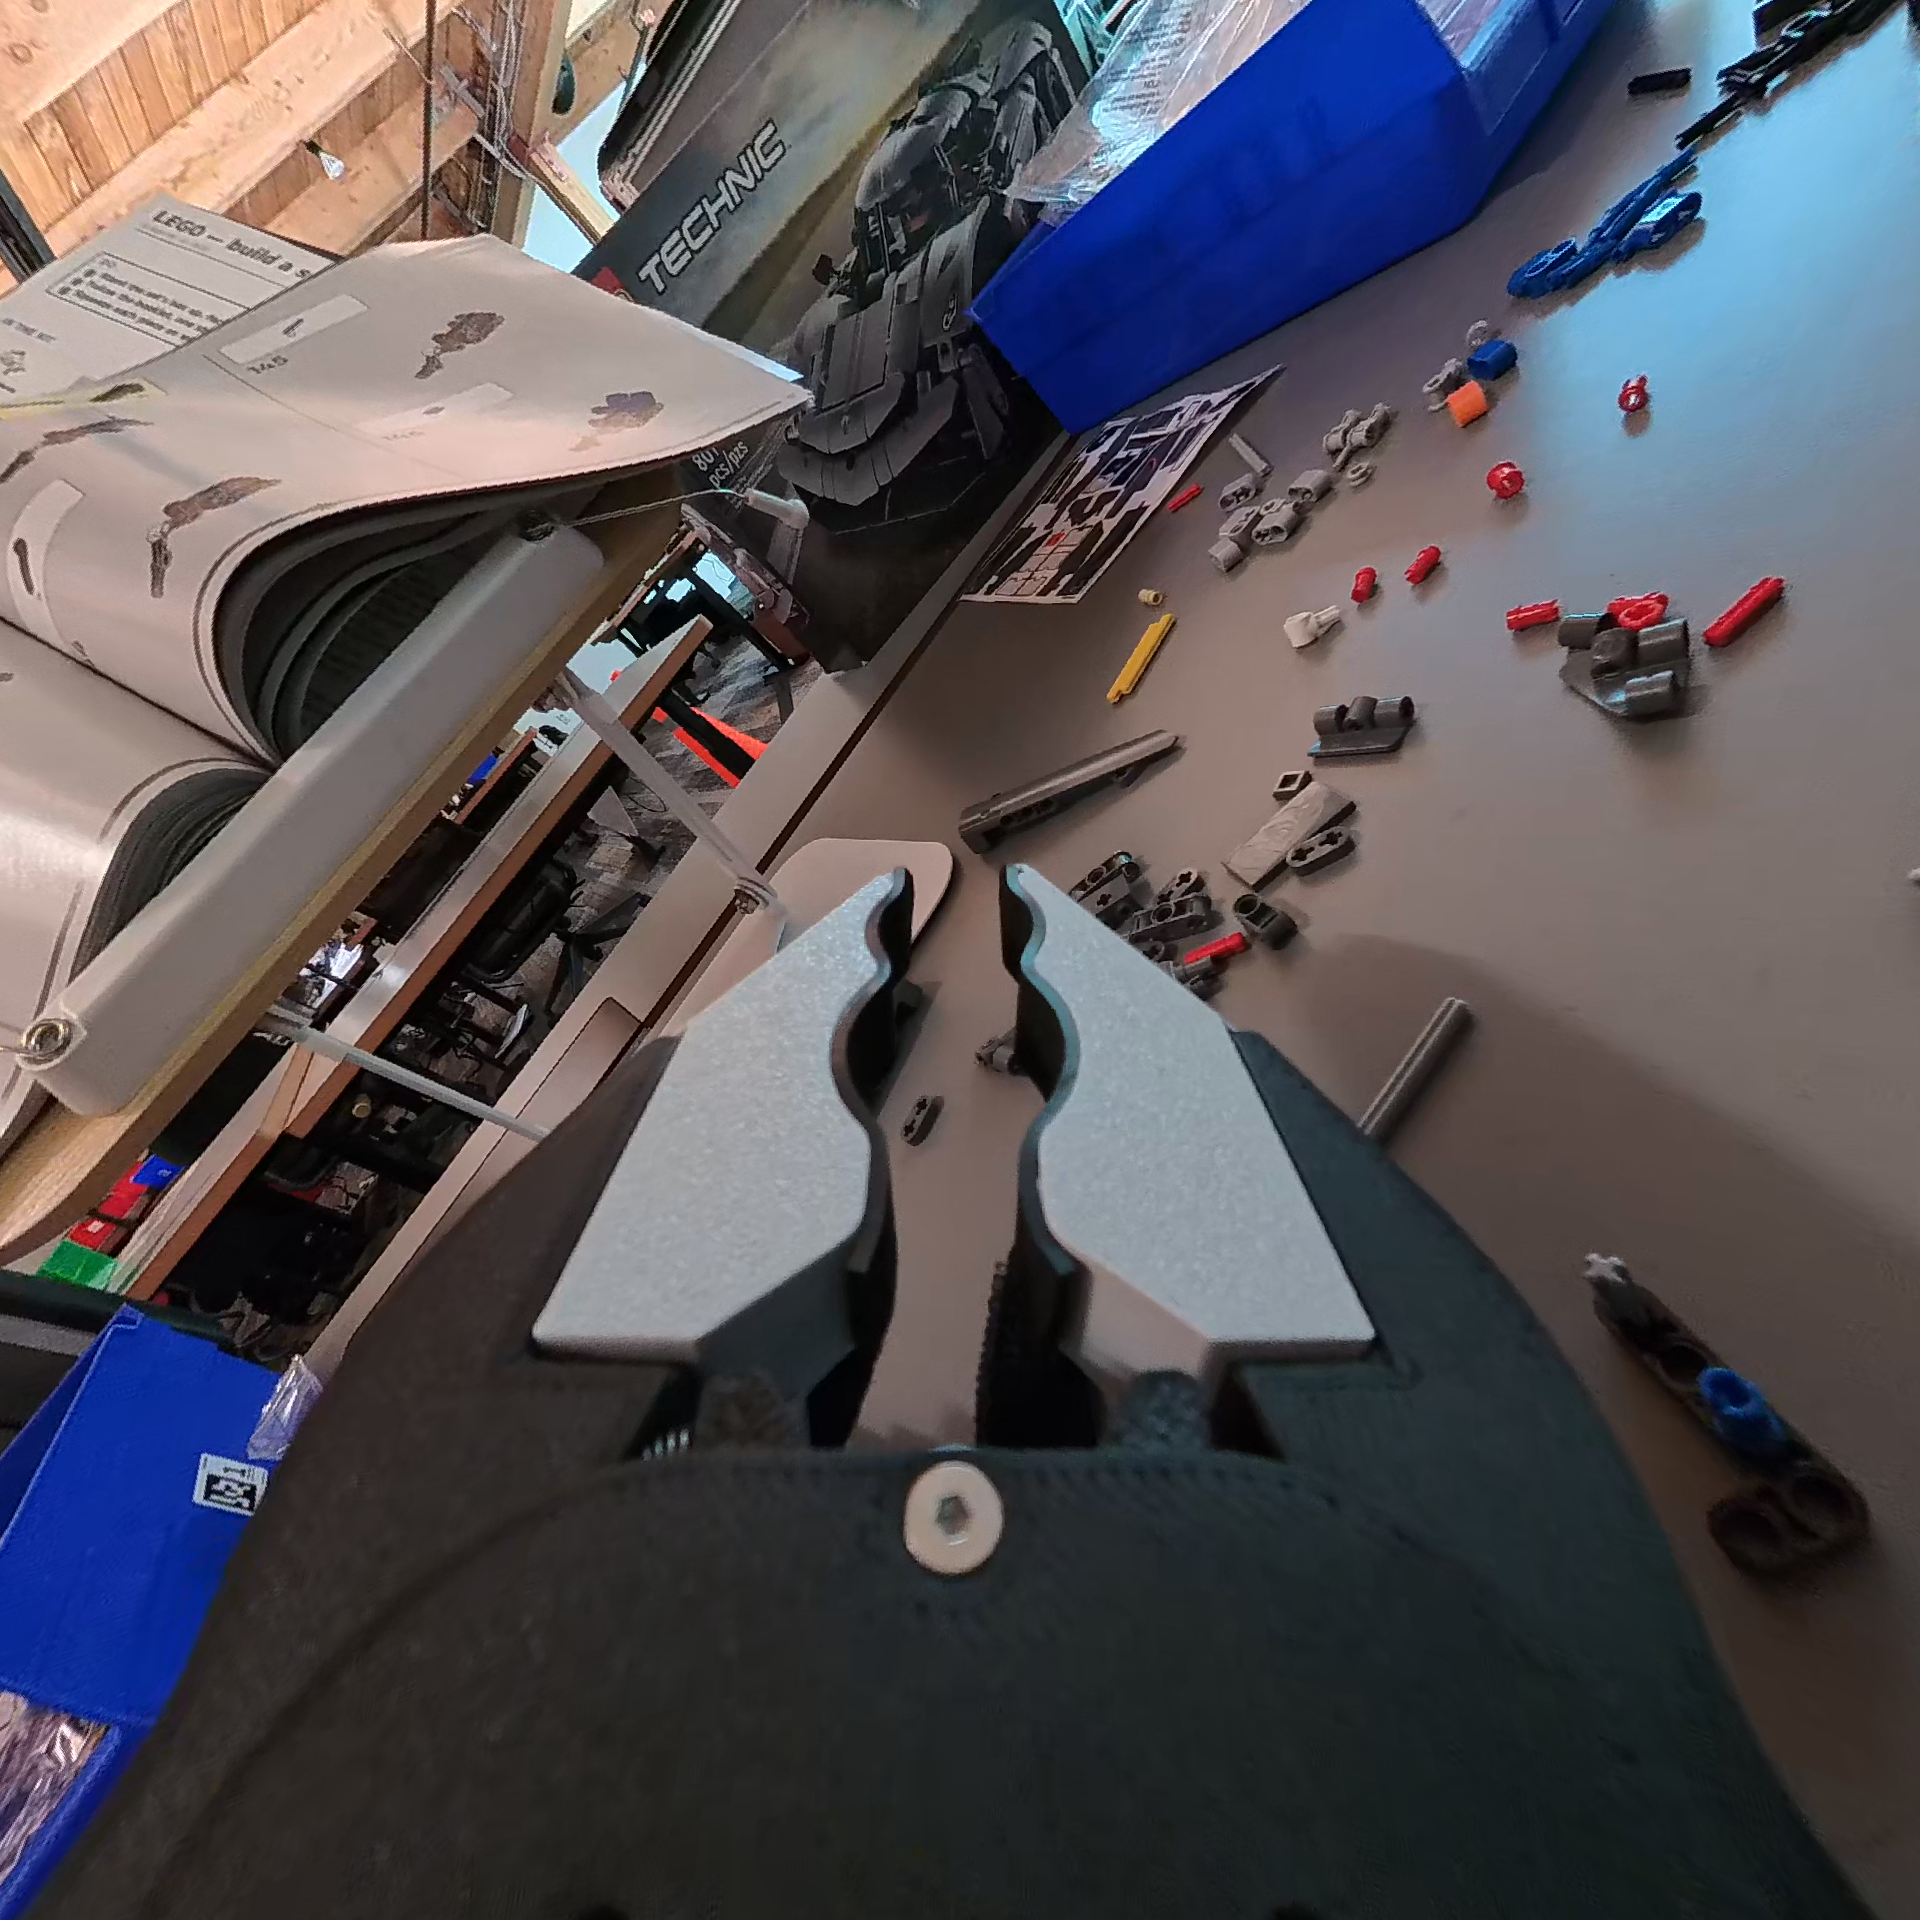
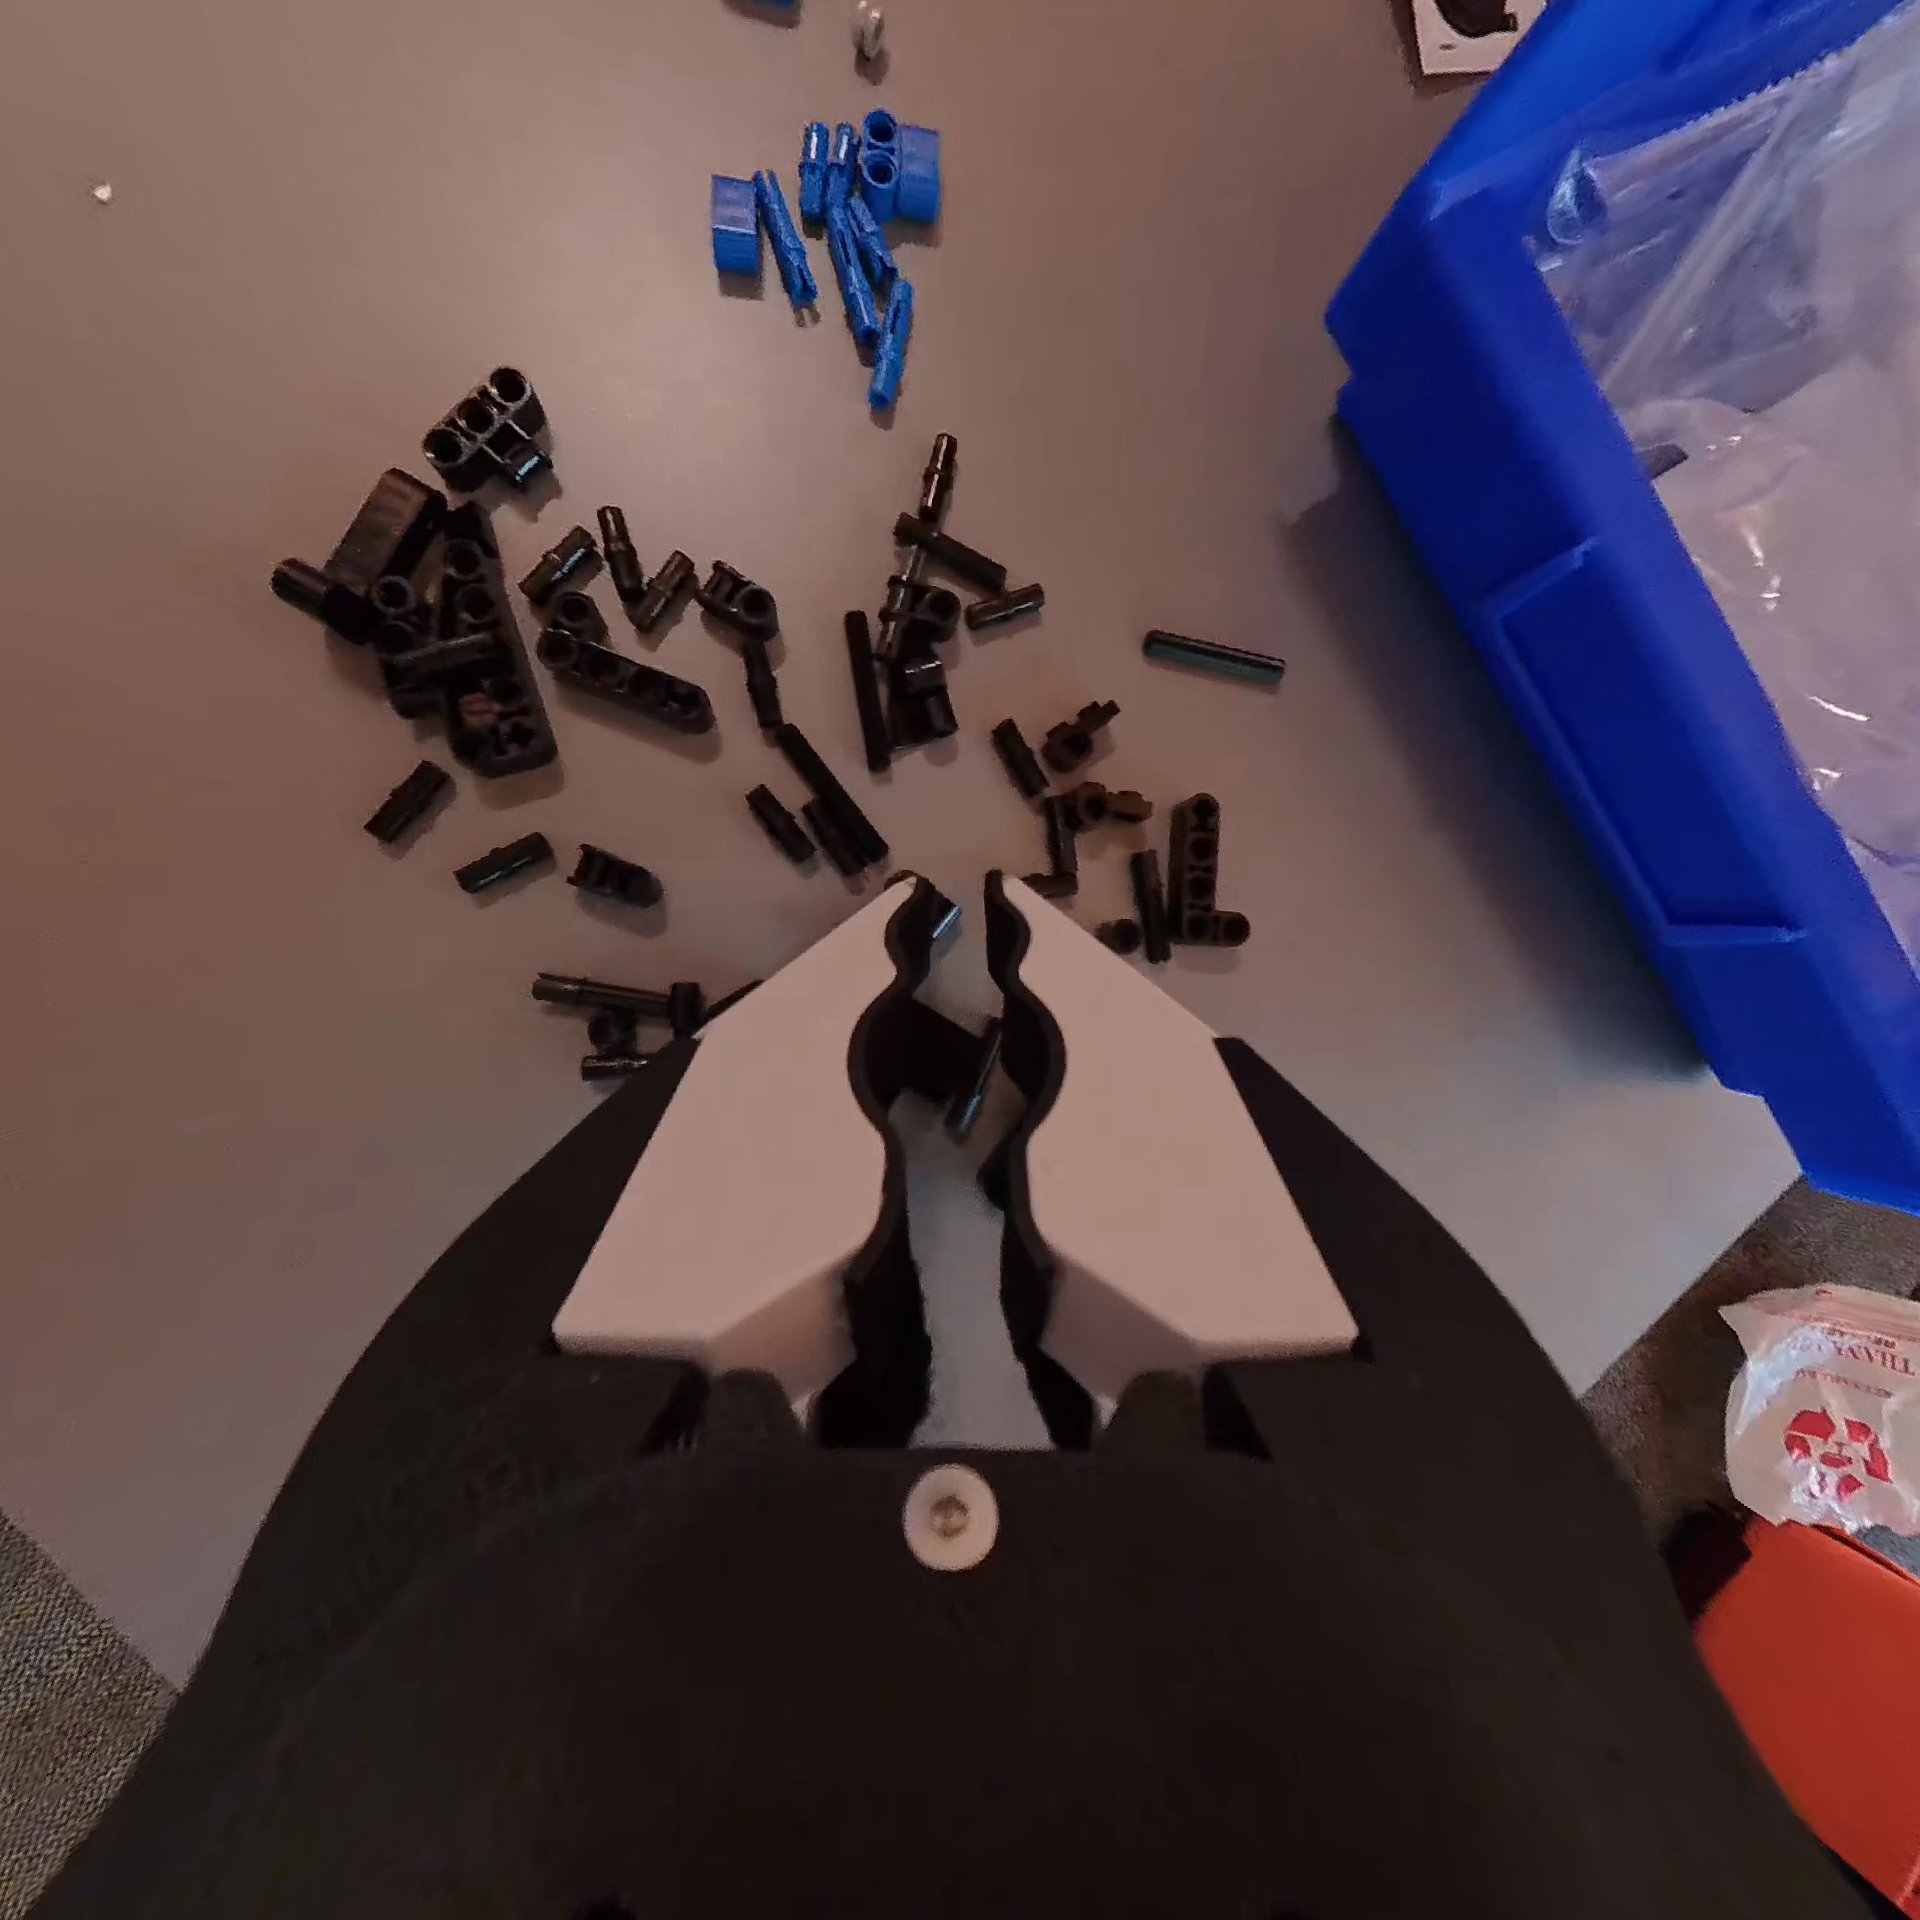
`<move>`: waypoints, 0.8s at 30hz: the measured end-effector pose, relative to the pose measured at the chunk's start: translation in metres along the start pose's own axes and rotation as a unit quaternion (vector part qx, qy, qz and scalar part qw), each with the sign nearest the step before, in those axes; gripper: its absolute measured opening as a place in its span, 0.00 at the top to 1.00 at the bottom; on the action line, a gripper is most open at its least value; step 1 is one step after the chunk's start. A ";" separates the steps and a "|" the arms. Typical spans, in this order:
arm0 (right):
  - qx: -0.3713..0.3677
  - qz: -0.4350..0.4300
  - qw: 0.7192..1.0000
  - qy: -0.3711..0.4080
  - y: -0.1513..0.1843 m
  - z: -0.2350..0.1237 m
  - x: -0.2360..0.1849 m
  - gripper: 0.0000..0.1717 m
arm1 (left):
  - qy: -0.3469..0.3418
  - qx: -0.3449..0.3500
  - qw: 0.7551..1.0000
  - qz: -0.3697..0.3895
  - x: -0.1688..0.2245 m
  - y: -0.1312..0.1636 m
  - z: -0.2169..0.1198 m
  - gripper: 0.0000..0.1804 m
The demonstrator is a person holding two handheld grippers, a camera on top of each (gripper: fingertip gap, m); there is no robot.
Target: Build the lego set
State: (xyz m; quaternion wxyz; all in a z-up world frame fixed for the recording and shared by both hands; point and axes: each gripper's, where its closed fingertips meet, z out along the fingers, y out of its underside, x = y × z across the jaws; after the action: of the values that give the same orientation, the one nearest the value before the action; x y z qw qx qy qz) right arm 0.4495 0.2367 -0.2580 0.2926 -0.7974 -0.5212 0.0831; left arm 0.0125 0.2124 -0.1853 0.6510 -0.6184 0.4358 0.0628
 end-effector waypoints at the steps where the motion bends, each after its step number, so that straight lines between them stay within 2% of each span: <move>1: 0.004 0.001 1.000 -0.003 -0.001 0.000 -0.001 0.97 | 0.000 0.000 1.000 0.001 0.000 0.000 0.000 0.92; 8: -0.001 0.008 1.000 0.011 0.005 -0.005 0.002 0.96 | 0.002 -0.002 1.000 0.000 0.001 0.001 0.001 0.92; 11: 0.023 0.005 1.000 0.013 -0.007 -0.011 -0.003 0.94 | 0.002 -0.003 1.000 0.000 0.001 0.002 0.001 0.92; 18: 0.068 -0.055 0.994 -0.062 -0.043 -0.008 -0.062 0.92 | -0.002 -0.007 1.000 -0.002 -0.001 0.004 0.002 0.92; 24: 0.060 -0.074 0.991 -0.095 -0.047 0.004 -0.089 0.92 | 0.000 -0.007 1.000 -0.001 0.000 0.004 0.002 0.92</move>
State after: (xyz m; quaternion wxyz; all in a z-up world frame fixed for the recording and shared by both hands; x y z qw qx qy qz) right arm 0.3714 0.1737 -0.2506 0.2944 -0.7260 -0.5985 0.1674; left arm 0.0110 0.2148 -0.1885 0.6468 -0.6234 0.4345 0.0651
